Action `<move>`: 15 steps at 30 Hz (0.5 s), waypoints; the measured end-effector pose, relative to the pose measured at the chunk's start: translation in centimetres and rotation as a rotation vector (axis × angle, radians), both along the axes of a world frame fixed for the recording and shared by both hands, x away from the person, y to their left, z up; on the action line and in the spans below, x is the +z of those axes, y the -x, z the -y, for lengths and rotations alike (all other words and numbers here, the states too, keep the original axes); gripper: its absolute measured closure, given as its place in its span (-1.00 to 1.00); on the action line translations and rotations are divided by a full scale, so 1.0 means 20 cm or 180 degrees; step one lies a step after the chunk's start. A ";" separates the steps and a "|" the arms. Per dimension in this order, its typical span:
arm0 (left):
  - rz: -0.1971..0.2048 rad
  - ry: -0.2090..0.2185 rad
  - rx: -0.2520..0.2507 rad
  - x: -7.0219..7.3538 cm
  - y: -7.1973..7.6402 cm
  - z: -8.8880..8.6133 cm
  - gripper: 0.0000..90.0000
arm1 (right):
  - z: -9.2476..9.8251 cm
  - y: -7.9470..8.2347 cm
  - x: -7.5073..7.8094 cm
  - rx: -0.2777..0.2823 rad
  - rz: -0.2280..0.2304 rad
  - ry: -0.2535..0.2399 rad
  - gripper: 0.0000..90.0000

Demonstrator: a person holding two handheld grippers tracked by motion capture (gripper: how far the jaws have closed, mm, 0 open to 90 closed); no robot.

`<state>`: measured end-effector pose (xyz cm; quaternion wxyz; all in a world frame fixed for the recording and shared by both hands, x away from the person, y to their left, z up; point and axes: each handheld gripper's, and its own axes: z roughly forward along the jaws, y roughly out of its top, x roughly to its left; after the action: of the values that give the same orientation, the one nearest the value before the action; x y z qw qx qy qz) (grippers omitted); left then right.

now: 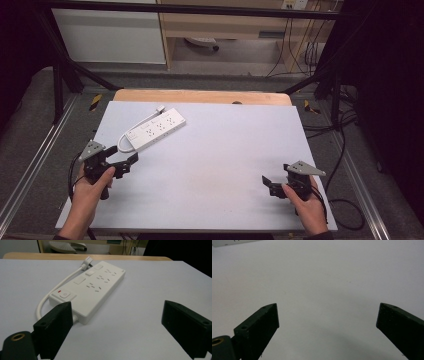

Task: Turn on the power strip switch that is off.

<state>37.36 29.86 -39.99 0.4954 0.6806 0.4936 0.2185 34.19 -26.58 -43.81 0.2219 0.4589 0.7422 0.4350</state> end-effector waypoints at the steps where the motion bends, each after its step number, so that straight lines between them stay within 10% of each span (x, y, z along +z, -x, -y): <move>1: 0.0000 0.0000 0.0000 0.00 0.00 0.00 -0.77 | -0.01 0.00 0.00 0.0003 0.0009 0.0011 -0.89; 15: 0.0016 -0.0108 -0.0071 0.12 -0.19 0.08 -0.77 | -0.01 -0.02 -0.02 -0.0044 -0.0077 0.0072 -0.89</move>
<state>41.11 28.33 -37.53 0.4874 0.6938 0.4810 0.2231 34.58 -26.46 -44.13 0.2211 0.4668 0.7466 0.4194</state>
